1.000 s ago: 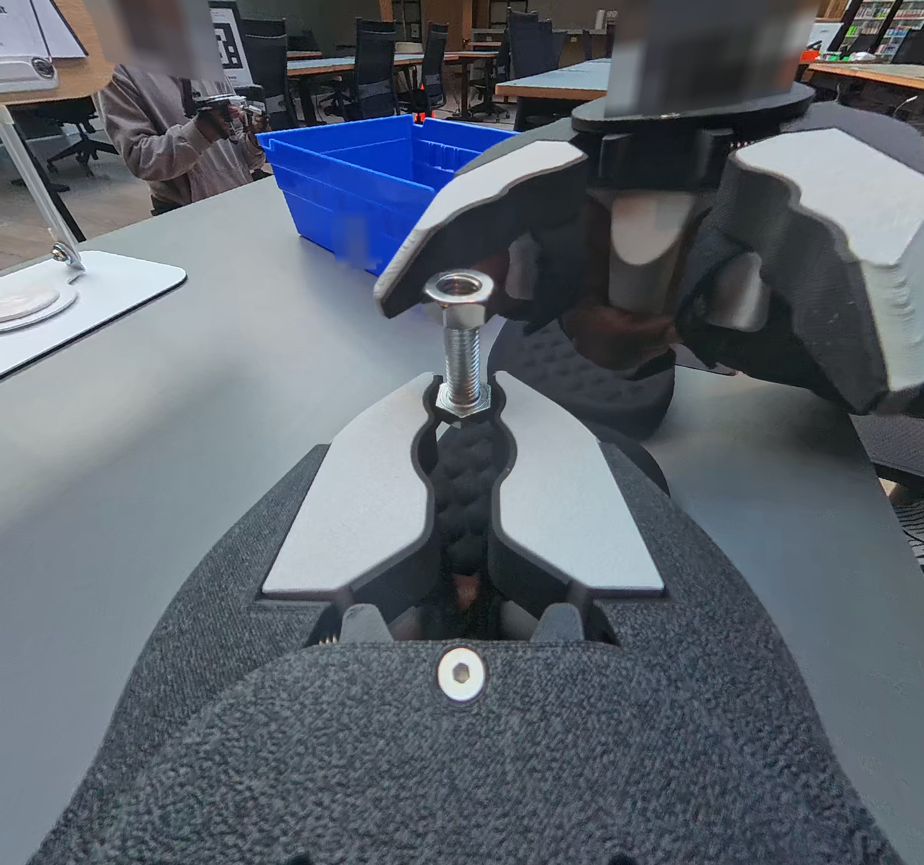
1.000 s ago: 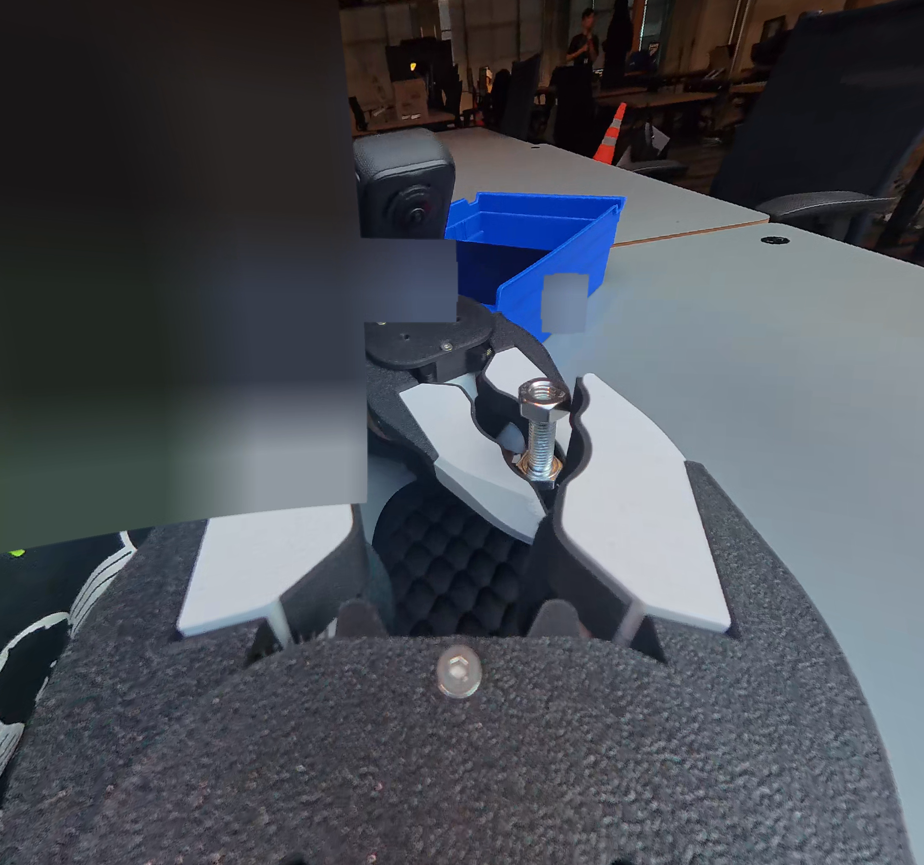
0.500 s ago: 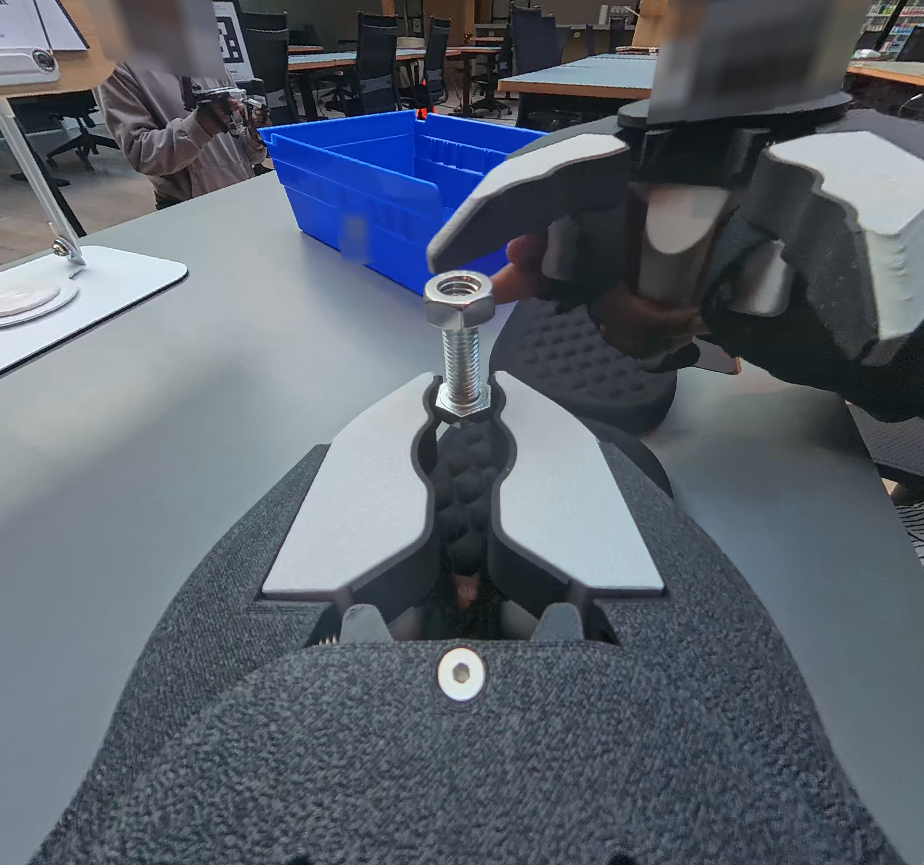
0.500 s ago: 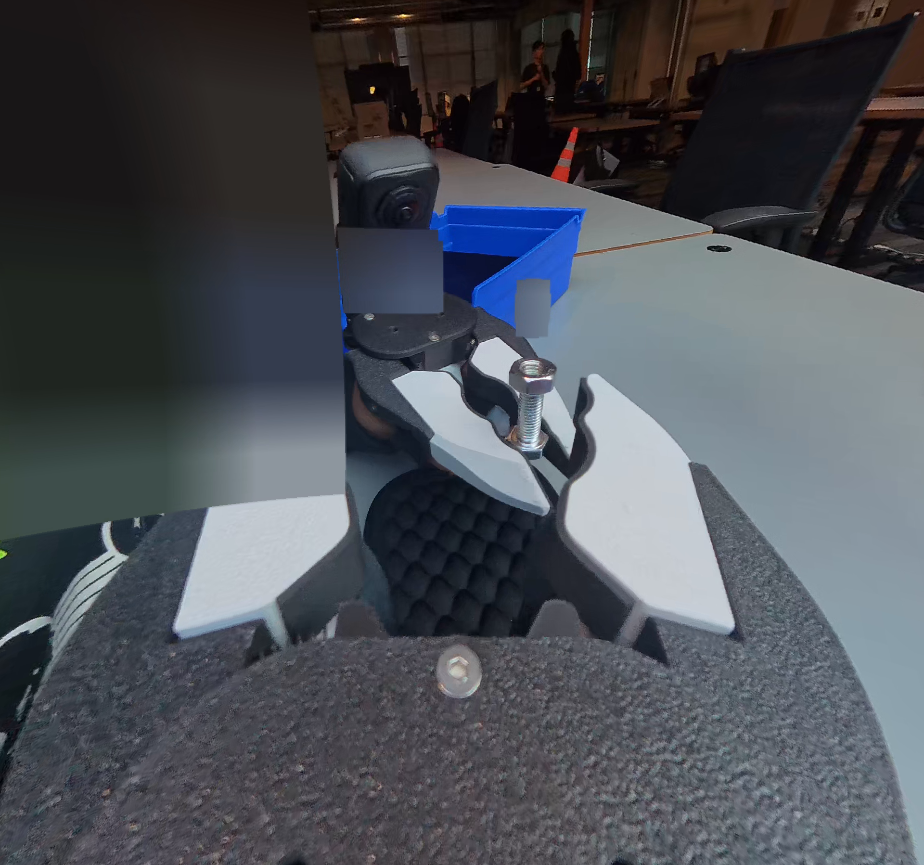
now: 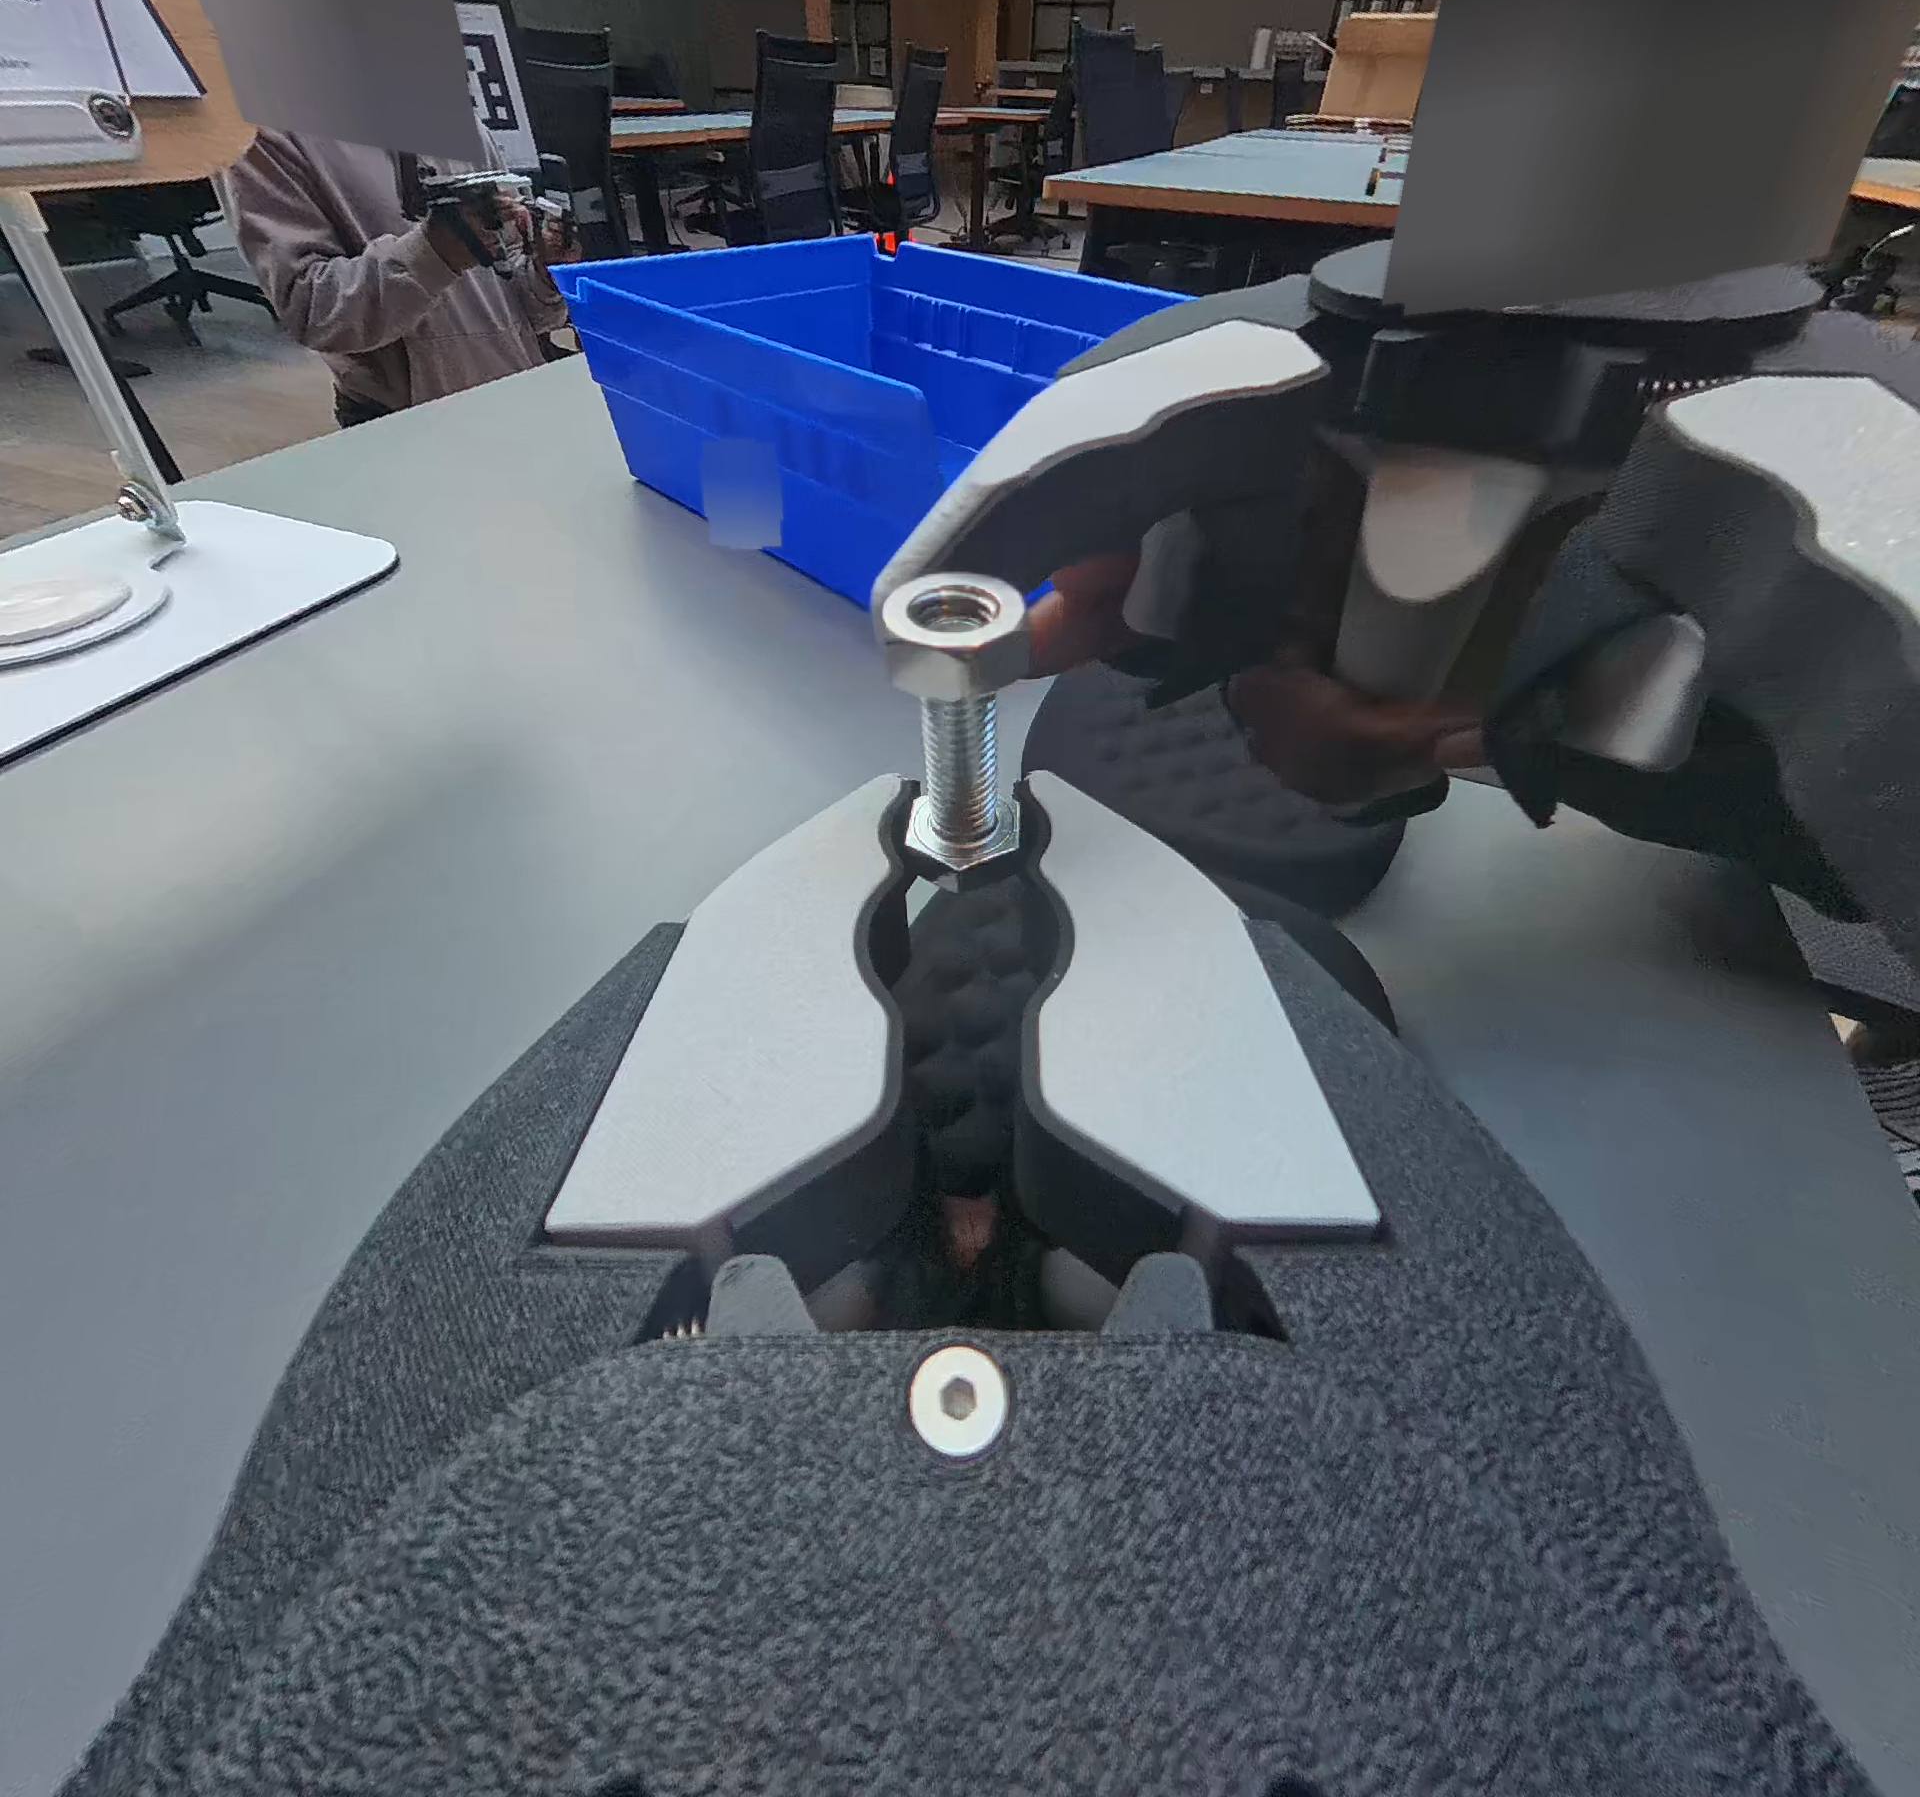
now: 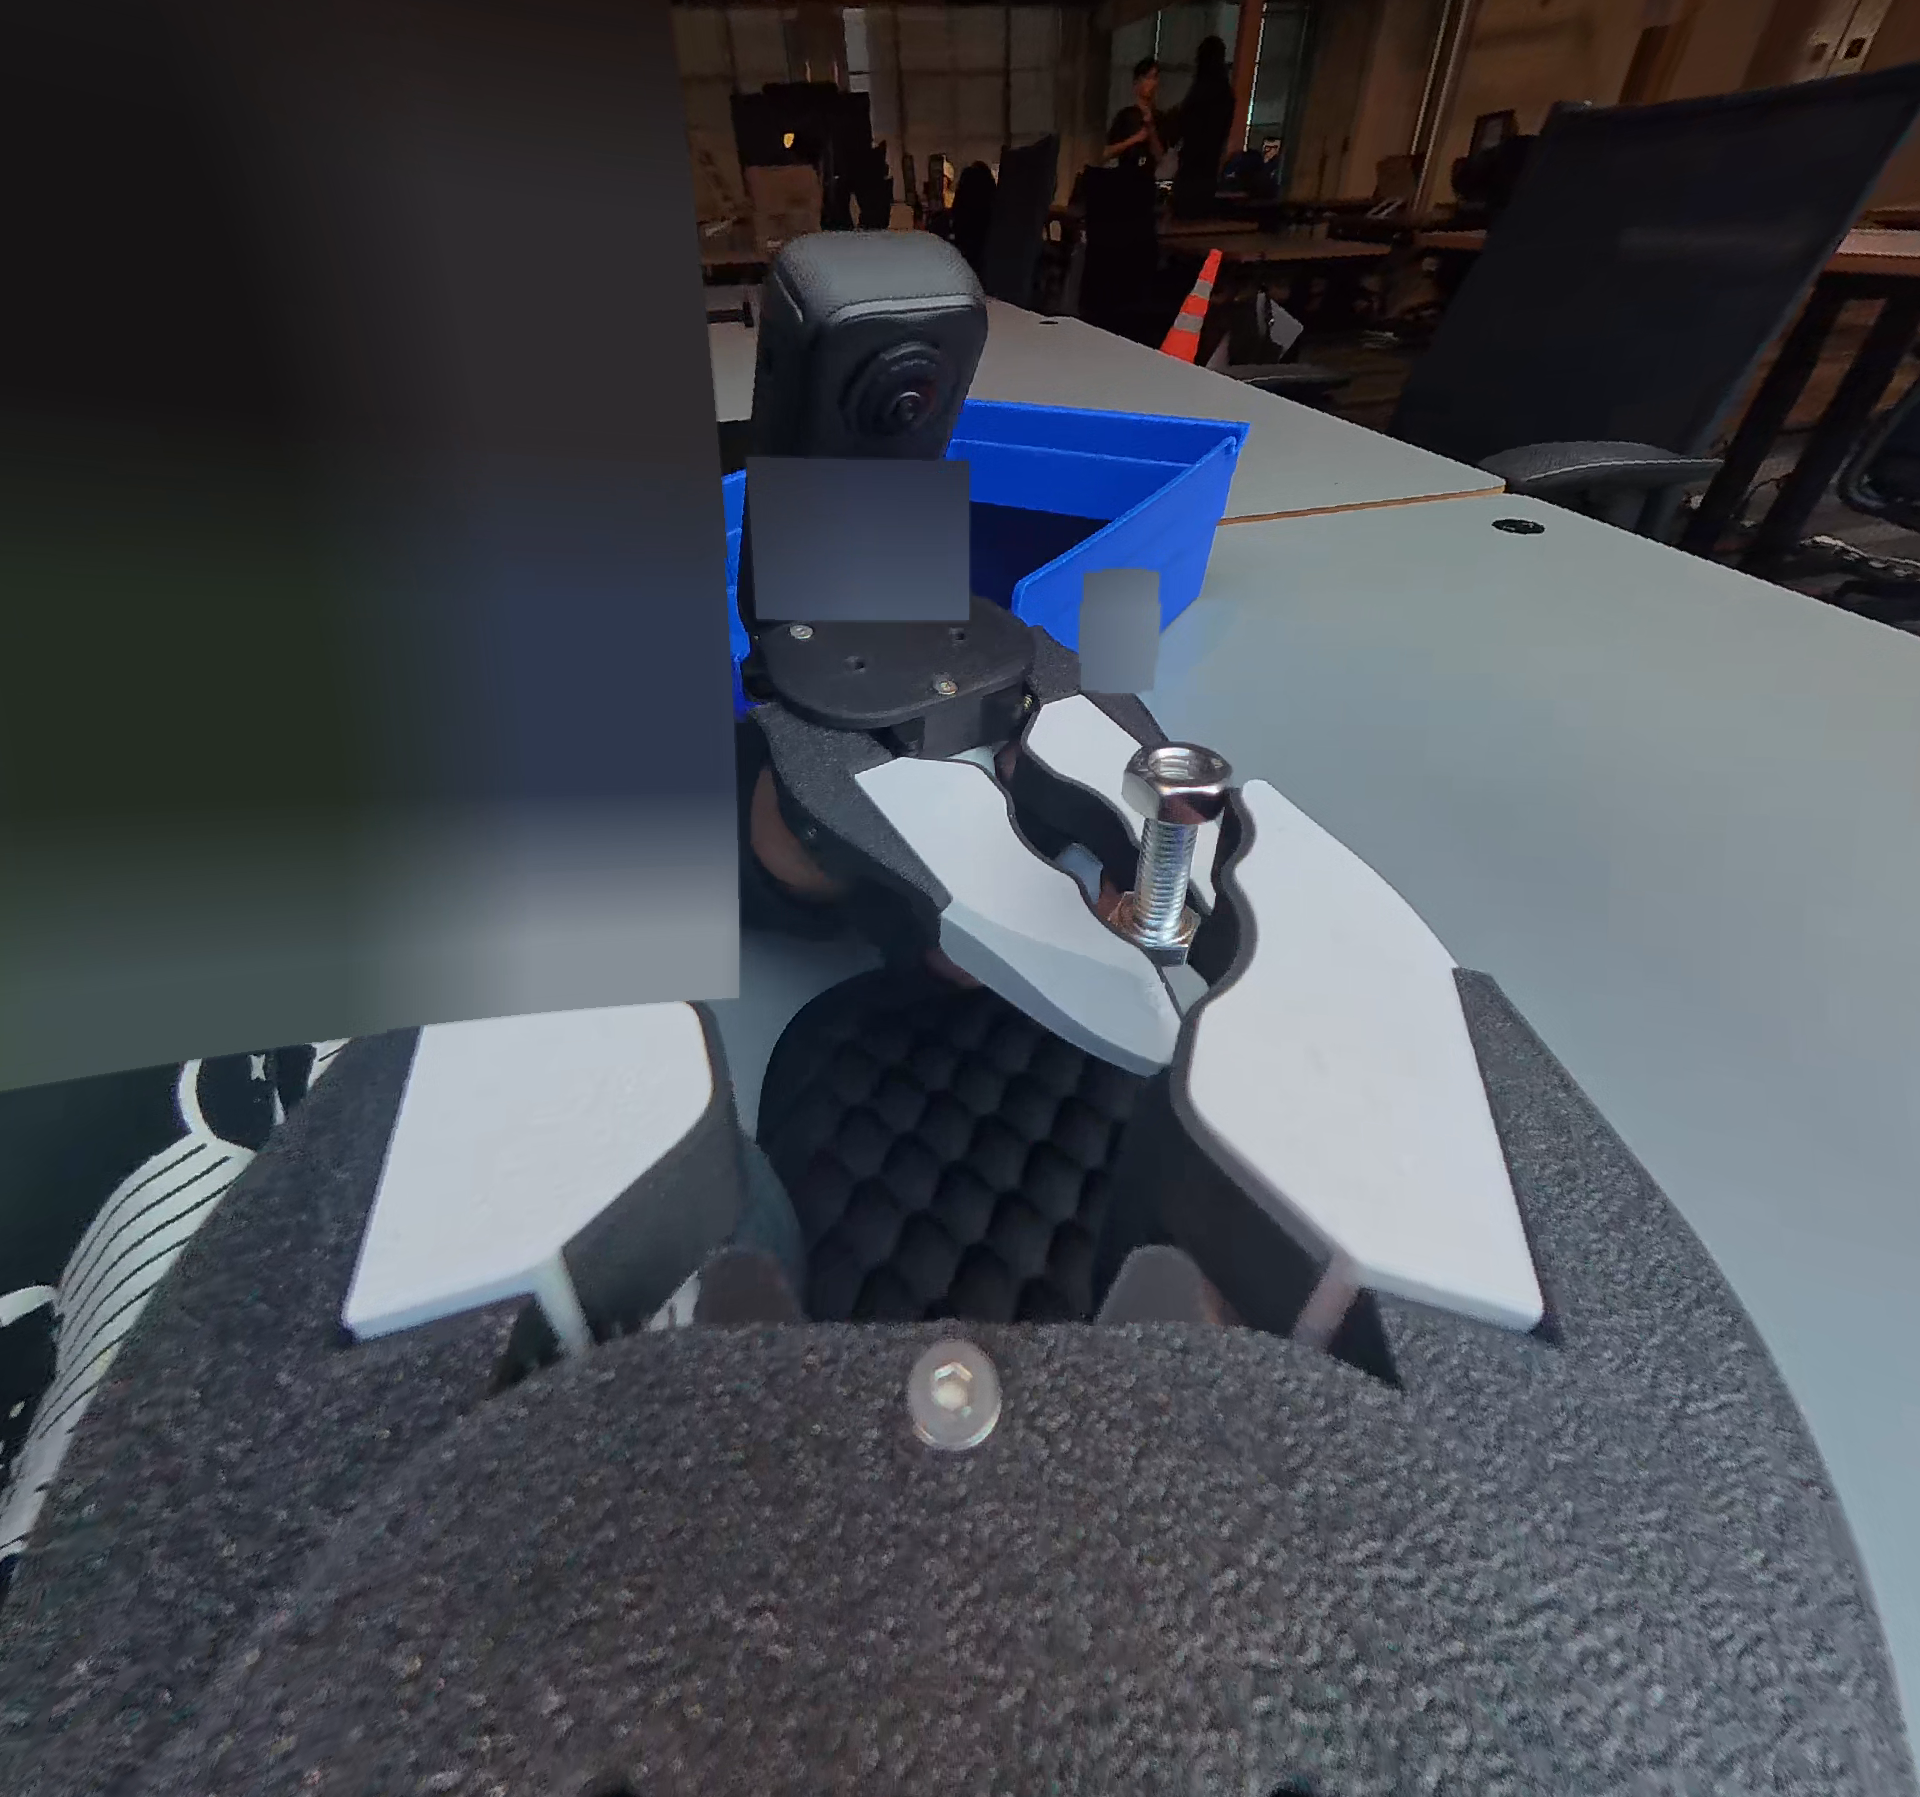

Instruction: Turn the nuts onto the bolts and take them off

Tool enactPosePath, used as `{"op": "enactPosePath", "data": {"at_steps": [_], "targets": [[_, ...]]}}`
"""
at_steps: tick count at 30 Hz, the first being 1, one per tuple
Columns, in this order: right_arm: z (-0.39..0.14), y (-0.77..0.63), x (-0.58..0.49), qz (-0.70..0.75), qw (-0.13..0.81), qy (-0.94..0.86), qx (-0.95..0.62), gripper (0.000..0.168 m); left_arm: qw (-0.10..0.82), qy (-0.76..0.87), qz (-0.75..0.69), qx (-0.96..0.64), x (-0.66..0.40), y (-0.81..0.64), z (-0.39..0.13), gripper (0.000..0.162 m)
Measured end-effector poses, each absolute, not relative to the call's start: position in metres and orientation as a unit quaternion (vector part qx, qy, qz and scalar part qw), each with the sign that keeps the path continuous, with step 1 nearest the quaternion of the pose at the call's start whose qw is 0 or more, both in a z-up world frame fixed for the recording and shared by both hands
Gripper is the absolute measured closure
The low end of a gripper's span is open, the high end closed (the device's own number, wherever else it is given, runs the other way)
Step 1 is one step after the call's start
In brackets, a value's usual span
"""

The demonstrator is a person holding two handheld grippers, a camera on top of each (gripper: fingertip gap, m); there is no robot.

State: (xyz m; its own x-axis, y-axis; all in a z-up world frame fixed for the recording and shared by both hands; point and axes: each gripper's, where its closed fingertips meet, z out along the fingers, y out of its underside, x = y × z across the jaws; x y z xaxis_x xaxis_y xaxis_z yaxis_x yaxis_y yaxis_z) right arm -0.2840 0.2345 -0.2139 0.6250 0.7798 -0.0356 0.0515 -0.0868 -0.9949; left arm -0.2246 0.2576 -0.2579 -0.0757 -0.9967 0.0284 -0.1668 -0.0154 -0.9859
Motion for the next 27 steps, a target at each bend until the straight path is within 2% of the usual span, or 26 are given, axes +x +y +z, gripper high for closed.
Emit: {"op": "enactPosePath", "data": {"at_steps": [2,4,6,8,12,16,27], "targets": [[-0.214,0.228,-0.281,0.298,0.603,-0.305,-0.674,0.074,0.431,0.554,-0.481,-0.525,-0.225,0.257,-0.258,0.145],[-0.212,0.218,-0.282,0.306,0.602,-0.310,-0.669,0.086,0.431,0.553,-0.482,-0.526,-0.225,0.257,-0.258,0.145],[-0.211,0.214,-0.280,0.300,0.607,-0.311,-0.667,0.091,0.431,0.554,-0.482,-0.525,-0.225,0.257,-0.258,0.145],[-0.211,0.220,-0.273,0.275,0.619,-0.302,-0.671,0.086,0.431,0.555,-0.481,-0.524,-0.225,0.256,-0.258,0.144],[-0.217,0.237,-0.275,0.265,0.620,-0.299,-0.675,0.064,0.432,0.561,-0.476,-0.522,-0.225,0.254,-0.259,0.144],[-0.219,0.250,-0.289,0.270,0.616,-0.320,-0.667,0.054,0.432,0.562,-0.475,-0.521,-0.225,0.254,-0.259,0.145],[-0.217,0.244,-0.294,0.269,0.615,-0.325,-0.666,0.059,0.433,0.561,-0.474,-0.523,-0.225,0.254,-0.259,0.145]]}}
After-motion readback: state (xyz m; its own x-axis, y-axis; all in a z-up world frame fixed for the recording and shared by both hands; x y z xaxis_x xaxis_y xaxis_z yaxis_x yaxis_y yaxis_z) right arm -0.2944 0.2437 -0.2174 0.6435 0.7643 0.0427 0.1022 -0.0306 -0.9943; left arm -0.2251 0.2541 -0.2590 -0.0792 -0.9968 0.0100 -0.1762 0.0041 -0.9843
